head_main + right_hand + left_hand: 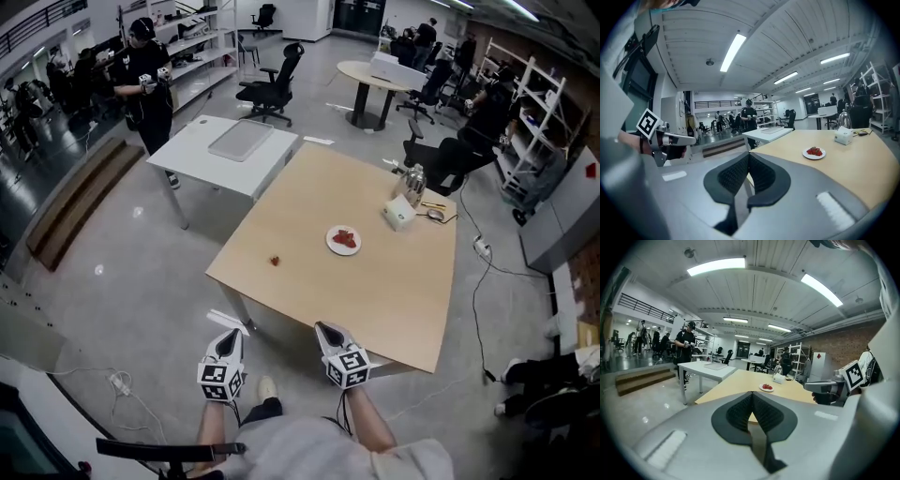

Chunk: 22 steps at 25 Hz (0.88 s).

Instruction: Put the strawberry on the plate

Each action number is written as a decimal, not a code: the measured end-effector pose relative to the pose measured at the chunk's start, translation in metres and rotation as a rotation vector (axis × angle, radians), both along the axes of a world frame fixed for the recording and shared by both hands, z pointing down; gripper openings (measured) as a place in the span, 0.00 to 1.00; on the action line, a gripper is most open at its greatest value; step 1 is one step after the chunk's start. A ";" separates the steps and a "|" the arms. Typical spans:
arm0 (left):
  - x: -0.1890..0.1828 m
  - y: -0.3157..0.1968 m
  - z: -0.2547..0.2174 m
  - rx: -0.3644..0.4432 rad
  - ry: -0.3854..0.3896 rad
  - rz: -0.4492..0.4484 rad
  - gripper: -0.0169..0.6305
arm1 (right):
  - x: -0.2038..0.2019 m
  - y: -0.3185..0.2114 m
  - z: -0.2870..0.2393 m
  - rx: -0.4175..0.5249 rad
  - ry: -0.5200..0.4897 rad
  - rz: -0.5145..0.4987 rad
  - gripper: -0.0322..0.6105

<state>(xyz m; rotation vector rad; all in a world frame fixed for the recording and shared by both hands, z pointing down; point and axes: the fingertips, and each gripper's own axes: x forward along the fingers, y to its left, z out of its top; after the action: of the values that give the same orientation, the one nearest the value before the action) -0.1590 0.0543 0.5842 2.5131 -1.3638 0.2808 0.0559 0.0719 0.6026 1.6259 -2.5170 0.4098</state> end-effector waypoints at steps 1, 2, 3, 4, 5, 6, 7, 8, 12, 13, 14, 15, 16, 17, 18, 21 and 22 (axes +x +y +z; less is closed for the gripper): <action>-0.004 -0.008 0.001 0.000 0.002 0.010 0.05 | -0.004 -0.007 0.001 -0.004 0.004 0.008 0.06; -0.007 -0.015 0.002 0.000 0.003 0.019 0.05 | -0.008 -0.015 0.002 -0.008 0.010 0.015 0.06; -0.012 -0.021 0.003 -0.001 0.004 0.028 0.05 | -0.012 -0.022 0.002 -0.010 0.016 0.022 0.06; -0.017 -0.028 0.004 -0.003 0.005 0.036 0.05 | -0.017 -0.029 0.002 -0.012 0.021 0.029 0.06; -0.022 -0.033 0.005 -0.005 0.006 0.043 0.05 | -0.022 -0.035 0.003 -0.013 0.025 0.035 0.06; -0.028 -0.039 0.005 -0.008 0.007 0.049 0.05 | -0.027 -0.041 0.003 -0.016 0.029 0.042 0.06; -0.033 -0.044 0.006 -0.010 0.008 0.054 0.05 | -0.031 -0.047 0.004 -0.020 0.030 0.049 0.06; -0.038 -0.049 0.008 -0.011 0.009 0.056 0.05 | -0.034 -0.052 0.005 -0.025 0.029 0.058 0.06; -0.050 -0.067 0.013 -0.015 0.022 0.063 0.05 | -0.046 -0.066 0.010 -0.037 0.031 0.079 0.06; -0.052 -0.071 0.014 -0.015 0.025 0.065 0.05 | -0.048 -0.069 0.011 -0.039 0.037 0.081 0.06; -0.053 -0.075 0.015 -0.016 0.027 0.065 0.05 | -0.049 -0.073 0.011 -0.042 0.043 0.082 0.06; -0.055 -0.078 0.015 -0.018 0.029 0.066 0.05 | -0.051 -0.078 0.011 -0.045 0.047 0.083 0.06; -0.056 -0.081 0.017 -0.022 0.032 0.066 0.05 | -0.052 -0.082 0.012 -0.046 0.051 0.085 0.06; -0.057 -0.084 0.019 -0.026 0.034 0.068 0.05 | -0.053 -0.087 0.013 -0.047 0.055 0.087 0.06; -0.058 -0.087 0.022 -0.030 0.033 0.068 0.05 | -0.053 -0.092 0.014 -0.047 0.057 0.089 0.06; -0.062 -0.097 0.029 -0.043 0.027 0.060 0.05 | -0.056 -0.108 0.019 -0.053 0.061 0.083 0.06; -0.063 -0.100 0.031 -0.048 0.027 0.054 0.05 | -0.057 -0.114 0.021 -0.056 0.062 0.078 0.06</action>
<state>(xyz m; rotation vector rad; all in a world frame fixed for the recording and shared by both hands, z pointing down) -0.2217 -0.0459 0.6147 2.5084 -1.2654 0.2858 -0.0007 -0.0417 0.6240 1.6928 -2.3816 0.4267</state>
